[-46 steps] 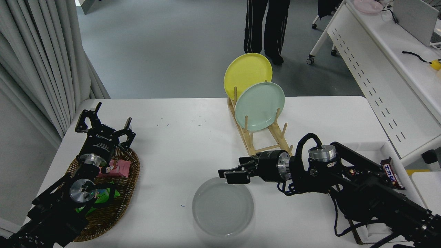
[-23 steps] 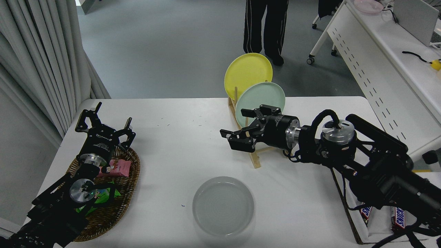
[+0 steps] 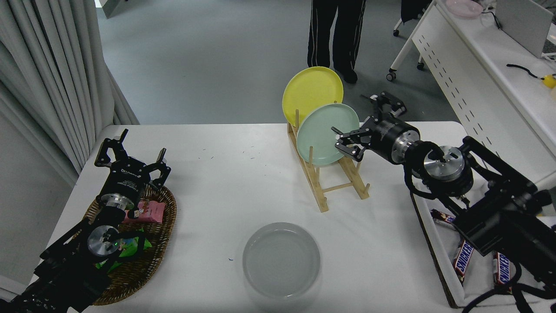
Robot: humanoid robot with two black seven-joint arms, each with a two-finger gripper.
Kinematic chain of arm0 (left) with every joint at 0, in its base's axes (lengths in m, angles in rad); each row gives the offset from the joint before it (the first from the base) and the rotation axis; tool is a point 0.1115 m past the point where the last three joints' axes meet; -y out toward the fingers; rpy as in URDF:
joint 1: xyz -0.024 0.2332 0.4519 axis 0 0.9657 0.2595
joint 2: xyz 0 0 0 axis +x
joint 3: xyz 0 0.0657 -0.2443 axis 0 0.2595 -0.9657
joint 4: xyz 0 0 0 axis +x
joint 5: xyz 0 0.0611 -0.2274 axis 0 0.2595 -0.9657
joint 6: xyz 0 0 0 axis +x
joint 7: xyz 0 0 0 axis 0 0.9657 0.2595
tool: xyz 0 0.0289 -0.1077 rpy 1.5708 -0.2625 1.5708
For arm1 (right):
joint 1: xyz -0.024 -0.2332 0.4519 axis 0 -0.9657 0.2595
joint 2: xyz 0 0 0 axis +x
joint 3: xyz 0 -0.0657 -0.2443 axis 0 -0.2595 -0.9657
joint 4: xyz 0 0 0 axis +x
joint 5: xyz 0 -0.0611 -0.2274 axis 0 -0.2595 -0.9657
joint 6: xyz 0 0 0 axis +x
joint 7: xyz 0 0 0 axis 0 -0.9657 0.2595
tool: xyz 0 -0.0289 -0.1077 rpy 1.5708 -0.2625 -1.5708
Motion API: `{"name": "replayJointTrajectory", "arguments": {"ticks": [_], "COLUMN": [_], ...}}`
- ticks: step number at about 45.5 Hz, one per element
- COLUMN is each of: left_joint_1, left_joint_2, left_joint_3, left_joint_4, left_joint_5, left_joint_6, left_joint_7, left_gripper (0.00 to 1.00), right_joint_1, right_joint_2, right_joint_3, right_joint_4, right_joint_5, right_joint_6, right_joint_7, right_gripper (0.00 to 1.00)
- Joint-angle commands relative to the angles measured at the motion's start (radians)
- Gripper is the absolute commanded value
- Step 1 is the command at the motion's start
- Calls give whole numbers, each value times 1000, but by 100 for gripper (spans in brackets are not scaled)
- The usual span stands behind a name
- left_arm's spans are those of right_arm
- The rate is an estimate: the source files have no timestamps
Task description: Place the plate on the table
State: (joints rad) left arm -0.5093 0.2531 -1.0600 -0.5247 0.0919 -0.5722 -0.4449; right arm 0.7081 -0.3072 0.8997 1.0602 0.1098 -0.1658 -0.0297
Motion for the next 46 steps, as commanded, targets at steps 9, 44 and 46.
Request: {"name": "replayJointTrajectory", "arguments": {"ticks": [9, 44, 46], "left_joint_1": [0, 0, 0], "left_joint_2": [0, 0, 0], "left_joint_3": [0, 0, 0], "left_joint_4": [0, 0, 0], "left_joint_5": [0, 0, 0], "left_joint_6": [0, 0, 0], "left_joint_7": [0, 0, 0], "left_gripper": [100, 100, 100], "right_joint_1": [-76, -173, -174], "right_joint_2": [-1, 22, 23], "right_joint_3": [25, 12, 12], "right_joint_4": [-265, -463, -467], "right_joint_5": [-128, -183, -183], "right_joint_6": [373, 503, 503], "right_joint_7": [157, 347, 347], "right_gripper": [100, 100, 100]}}
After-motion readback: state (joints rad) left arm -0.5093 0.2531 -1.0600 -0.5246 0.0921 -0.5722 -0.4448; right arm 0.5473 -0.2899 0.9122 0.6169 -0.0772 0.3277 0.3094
